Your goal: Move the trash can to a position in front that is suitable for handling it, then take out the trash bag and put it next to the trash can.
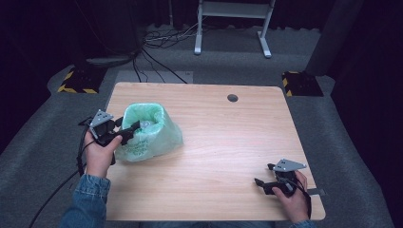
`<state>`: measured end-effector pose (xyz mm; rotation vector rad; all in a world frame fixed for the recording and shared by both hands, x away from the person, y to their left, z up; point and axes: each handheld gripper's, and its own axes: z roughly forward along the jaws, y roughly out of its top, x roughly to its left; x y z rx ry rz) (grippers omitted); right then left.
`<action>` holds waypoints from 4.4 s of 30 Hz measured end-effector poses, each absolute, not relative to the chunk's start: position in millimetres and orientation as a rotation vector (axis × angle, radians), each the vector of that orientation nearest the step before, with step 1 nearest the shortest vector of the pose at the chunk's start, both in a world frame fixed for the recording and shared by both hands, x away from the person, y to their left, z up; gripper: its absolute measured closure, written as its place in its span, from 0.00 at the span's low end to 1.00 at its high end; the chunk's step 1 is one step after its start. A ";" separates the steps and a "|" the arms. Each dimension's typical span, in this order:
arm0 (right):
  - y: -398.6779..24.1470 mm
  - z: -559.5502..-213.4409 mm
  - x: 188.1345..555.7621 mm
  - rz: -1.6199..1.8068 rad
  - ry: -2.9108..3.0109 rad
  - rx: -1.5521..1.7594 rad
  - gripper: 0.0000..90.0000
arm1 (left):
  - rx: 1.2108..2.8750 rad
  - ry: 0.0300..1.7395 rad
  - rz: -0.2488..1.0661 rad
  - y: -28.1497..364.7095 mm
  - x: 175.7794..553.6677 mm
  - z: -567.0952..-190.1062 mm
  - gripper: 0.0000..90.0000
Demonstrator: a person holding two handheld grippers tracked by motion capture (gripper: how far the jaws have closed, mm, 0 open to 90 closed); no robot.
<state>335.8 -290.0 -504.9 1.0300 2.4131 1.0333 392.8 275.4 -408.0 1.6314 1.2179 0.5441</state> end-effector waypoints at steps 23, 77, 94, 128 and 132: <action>-290.0 -504.9 335.8 1.033 2.412 1.030 0.18 | 1.727 1.118 0.436 160.2 350.5 -405.3 0.26; -269.4 -480.8 314.3 1.135 2.352 0.956 0.26 | 1.895 1.001 0.527 123.4 335.6 -444.6 0.30; -237.8 -467.8 279.6 1.153 2.413 0.673 0.18 | 1.987 0.901 0.613 164.3 276.6 -455.7 0.20; -223.8 -422.5 253.4 1.430 2.340 0.408 1.00 | 1.975 0.553 0.542 149.3 247.0 -421.3 0.99; -225.9 -409.1 246.8 1.459 2.301 0.379 1.00 | 1.946 0.537 0.568 151.5 242.7 -407.8 0.99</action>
